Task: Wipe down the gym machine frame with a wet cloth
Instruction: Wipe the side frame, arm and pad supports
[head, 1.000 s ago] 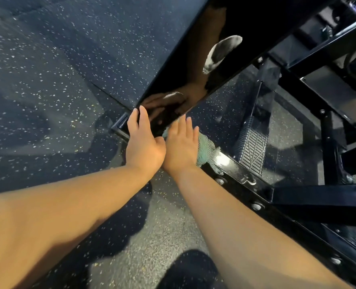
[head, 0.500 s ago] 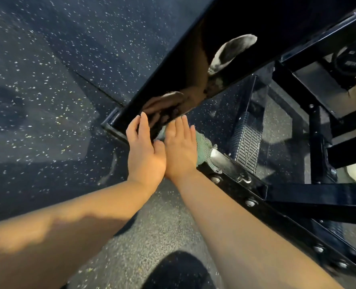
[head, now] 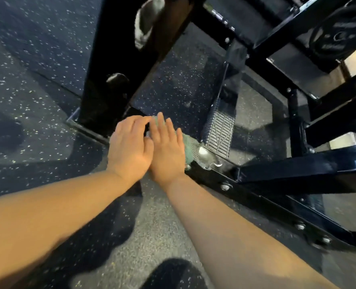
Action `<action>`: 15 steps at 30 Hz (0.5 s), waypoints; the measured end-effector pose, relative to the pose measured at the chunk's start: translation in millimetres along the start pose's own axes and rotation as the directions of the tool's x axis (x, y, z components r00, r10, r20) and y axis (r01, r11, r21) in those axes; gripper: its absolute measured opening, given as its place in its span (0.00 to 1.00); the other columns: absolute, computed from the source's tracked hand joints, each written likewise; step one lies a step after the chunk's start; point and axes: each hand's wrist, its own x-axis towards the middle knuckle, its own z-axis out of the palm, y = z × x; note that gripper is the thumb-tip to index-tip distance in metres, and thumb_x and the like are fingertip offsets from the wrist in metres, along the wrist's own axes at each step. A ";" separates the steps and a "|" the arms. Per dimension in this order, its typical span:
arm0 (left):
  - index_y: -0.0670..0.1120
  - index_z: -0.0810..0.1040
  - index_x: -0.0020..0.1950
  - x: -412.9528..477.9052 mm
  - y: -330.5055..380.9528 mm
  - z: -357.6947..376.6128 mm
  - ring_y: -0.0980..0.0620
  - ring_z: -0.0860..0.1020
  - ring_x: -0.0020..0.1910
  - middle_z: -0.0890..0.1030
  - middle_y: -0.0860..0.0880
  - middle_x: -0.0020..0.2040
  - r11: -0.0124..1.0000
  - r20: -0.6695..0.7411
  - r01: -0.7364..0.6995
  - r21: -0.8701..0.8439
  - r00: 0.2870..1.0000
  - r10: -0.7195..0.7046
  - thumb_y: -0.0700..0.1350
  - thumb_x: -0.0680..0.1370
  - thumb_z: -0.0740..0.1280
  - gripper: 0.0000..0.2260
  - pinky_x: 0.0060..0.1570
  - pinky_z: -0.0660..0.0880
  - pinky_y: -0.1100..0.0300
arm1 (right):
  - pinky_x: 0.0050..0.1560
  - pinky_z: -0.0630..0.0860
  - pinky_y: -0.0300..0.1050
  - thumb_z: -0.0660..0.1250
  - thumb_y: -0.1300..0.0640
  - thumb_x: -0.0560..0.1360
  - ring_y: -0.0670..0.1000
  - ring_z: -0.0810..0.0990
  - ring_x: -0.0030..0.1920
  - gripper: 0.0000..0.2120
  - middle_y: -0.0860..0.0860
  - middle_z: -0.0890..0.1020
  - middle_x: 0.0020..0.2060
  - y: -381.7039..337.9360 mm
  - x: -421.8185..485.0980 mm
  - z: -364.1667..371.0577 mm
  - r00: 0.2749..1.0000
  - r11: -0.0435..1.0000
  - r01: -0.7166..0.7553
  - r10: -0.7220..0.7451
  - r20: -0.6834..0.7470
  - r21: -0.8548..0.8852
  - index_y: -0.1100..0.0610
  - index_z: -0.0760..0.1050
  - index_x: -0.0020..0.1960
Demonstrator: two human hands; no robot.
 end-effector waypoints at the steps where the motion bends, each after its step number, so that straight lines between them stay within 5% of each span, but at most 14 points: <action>1: 0.42 0.71 0.67 1.9 9.0 5.5 0.44 0.68 0.66 0.72 0.43 0.66 0.999 0.014 -0.030 0.045 0.999 0.029 0.38 0.76 0.62 0.19 0.65 0.63 0.52 | 0.76 0.44 0.55 0.48 0.49 0.81 0.55 0.45 0.77 0.29 0.53 0.45 0.78 16.9 -11.4 4.1 1.000 1.000 0.018 -0.018 -0.015 0.015 0.55 0.44 0.78; 4: 0.41 0.71 0.68 0.3 25.0 19.7 0.44 0.66 0.69 0.71 0.43 0.68 0.984 0.116 -0.114 0.138 0.988 0.098 0.40 0.77 0.63 0.19 0.68 0.62 0.50 | 0.71 0.59 0.59 0.51 0.45 0.77 0.58 0.62 0.73 0.30 0.54 0.63 0.74 67.7 -53.7 17.4 0.987 0.991 -0.111 0.119 -0.107 0.075 0.56 0.60 0.75; 10: 0.42 0.70 0.70 -4.3 27.8 35.8 0.43 0.64 0.70 0.70 0.44 0.69 0.922 0.243 -0.210 0.327 0.961 0.132 0.44 0.77 0.63 0.21 0.70 0.59 0.49 | 0.74 0.41 0.53 0.41 0.37 0.79 0.55 0.45 0.77 0.34 0.54 0.47 0.77 86.0 -58.1 14.5 0.878 0.868 -0.474 0.479 0.002 0.147 0.56 0.46 0.78; 15: 0.43 0.68 0.70 -2.4 29.6 30.4 0.45 0.67 0.67 0.72 0.44 0.67 0.969 0.176 -0.102 0.223 0.982 0.063 0.40 0.77 0.62 0.21 0.69 0.59 0.52 | 0.76 0.38 0.51 0.45 0.47 0.82 0.53 0.41 0.77 0.28 0.52 0.43 0.77 51.3 -32.9 4.4 0.999 0.983 -0.053 0.052 0.009 0.176 0.55 0.44 0.78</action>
